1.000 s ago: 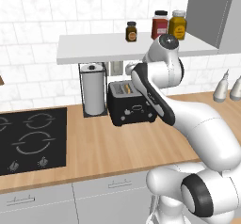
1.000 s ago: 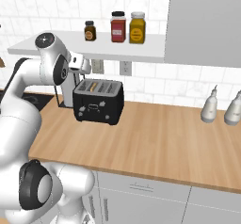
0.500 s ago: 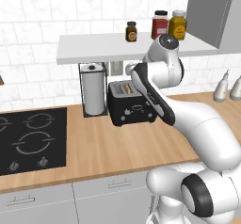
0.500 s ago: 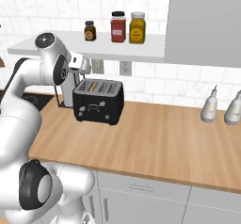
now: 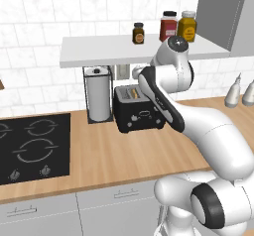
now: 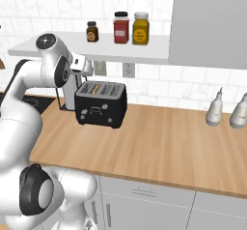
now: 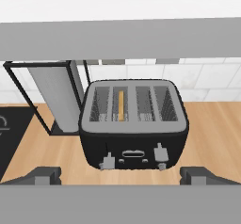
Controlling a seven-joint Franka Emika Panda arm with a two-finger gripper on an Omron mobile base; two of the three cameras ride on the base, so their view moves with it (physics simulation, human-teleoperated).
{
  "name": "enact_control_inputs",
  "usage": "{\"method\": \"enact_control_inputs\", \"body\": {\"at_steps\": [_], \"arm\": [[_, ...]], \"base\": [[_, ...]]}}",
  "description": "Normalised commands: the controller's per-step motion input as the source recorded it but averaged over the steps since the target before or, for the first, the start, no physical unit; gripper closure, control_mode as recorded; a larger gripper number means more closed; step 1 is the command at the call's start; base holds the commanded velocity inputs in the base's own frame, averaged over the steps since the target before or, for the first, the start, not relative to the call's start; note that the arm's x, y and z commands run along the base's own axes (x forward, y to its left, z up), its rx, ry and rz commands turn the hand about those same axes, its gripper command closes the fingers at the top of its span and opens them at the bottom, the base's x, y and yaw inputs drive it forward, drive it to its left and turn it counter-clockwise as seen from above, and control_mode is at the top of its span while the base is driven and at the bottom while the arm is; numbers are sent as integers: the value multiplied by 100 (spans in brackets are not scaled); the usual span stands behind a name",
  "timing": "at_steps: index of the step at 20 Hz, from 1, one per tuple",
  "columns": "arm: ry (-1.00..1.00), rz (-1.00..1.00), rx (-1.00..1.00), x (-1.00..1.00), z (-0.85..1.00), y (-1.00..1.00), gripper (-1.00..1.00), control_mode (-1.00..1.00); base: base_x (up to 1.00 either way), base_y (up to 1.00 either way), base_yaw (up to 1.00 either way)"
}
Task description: Start the toaster. Once the lever pops up, take the bread to the plate on the dining counter.
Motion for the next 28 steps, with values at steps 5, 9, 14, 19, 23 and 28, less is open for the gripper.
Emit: {"method": "enact_control_inputs", "body": {"at_steps": [5, 9, 14, 19, 23, 28], "arm": [[0, 0, 0, 0, 0, 0, -100, -100], [0, 0, 0, 0, 0, 0, -100, -100], [0, 0, 0, 0, 0, 0, -100, -100], [0, 0, 0, 0, 0, 0, -100, -100], [0, 0, 0, 0, 0, 0, -100, -100], [0, 0, 0, 0, 0, 0, -100, -100]], "base": [[0, 0, 0], [0, 0, 0], [0, 0, 0], [0, 0, 0], [0, 0, 0], [0, 0, 0]]}}
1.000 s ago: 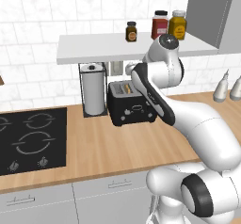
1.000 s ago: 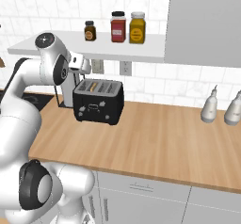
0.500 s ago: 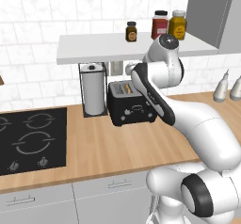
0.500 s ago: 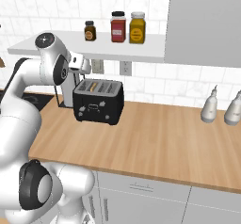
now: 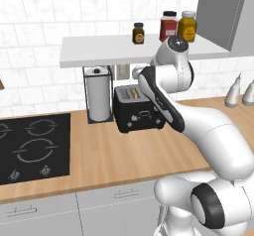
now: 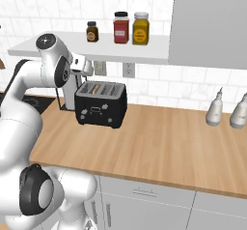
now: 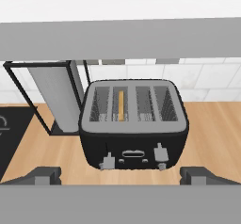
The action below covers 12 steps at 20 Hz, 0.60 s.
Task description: Start the toaster. Once the lever pops up, take the bread to the plate on the dining counter.
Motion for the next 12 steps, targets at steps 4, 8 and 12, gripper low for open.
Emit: {"method": "enact_control_inputs", "body": {"at_steps": [4, 8, 12], "arm": [[0, 0, 0, 0, 0, 0, -100, -100], [0, 0, 0, 0, 0, 0, -100, -100], [0, 0, 0, 0, 0, 0, -100, -100]], "base": [[0, 0, 0], [0, 0, 0], [0, 0, 0]]}}
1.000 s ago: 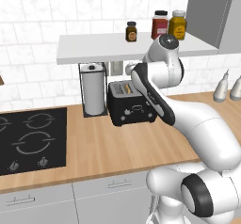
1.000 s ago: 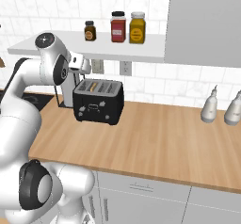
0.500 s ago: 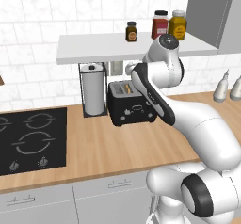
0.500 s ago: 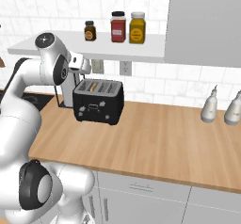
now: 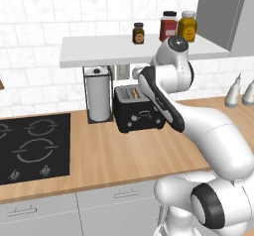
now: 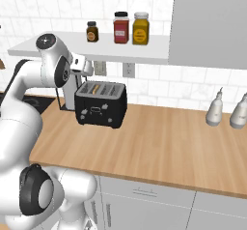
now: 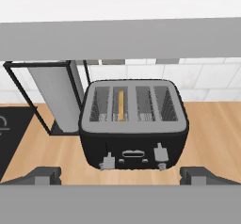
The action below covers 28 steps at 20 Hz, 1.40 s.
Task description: Start the toaster. Once the lever pops up, take the bread to the plate on the dining counter.
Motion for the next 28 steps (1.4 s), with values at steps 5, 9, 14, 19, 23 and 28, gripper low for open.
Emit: {"method": "enact_control_inputs", "body": {"at_steps": [5, 9, 14, 19, 23, 28], "arm": [[0, 0, 0, 0, 0, 0, -100, -100], [0, 0, 0, 0, 0, 0, -100, -100], [0, 0, 0, 0, 0, 0, -100, -100], [0, 0, 0, 0, 0, 0, -100, -100], [0, 0, 0, 0, 0, 0, -100, -100], [0, 0, 0, 0, 0, 0, -100, -100]], "base": [[0, 0, 0], [0, 0, 0], [0, 0, 0], [0, 0, 0], [0, 0, 0], [0, 0, 0]]}}
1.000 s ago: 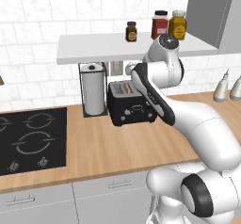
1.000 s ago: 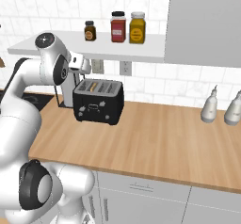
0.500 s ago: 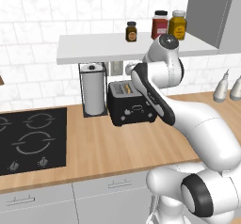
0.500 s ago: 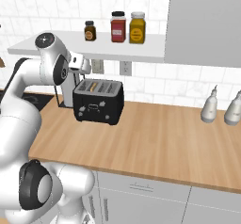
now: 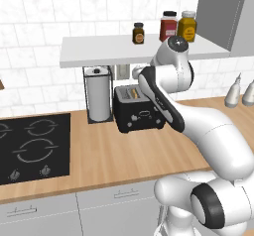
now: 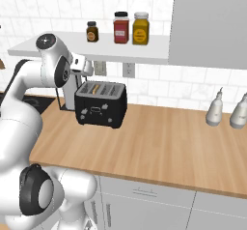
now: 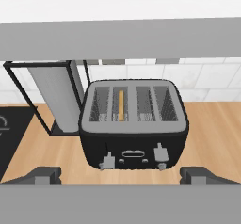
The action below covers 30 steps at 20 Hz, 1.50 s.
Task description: Start the toaster. Once the lever pops up, take the bread to the plate on the dining counter.
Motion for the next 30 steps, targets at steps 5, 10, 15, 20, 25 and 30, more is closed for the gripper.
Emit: {"method": "enact_control_inputs", "body": {"at_steps": [5, 10, 15, 20, 25, 30], "arm": [[0, 0, 0, 0, 0, 0, -100, -100], [0, 0, 0, 0, 0, 0, -100, -100], [0, 0, 0, 0, 0, 0, -100, -100], [0, 0, 0, 0, 0, 0, -100, -100], [0, 0, 0, 0, 0, 0, -100, -100], [0, 0, 0, 0, 0, 0, -100, -100]], "base": [[0, 0, 0], [0, 0, 0], [0, 0, 0], [0, 0, 0], [0, 0, 0], [0, 0, 0]]}}
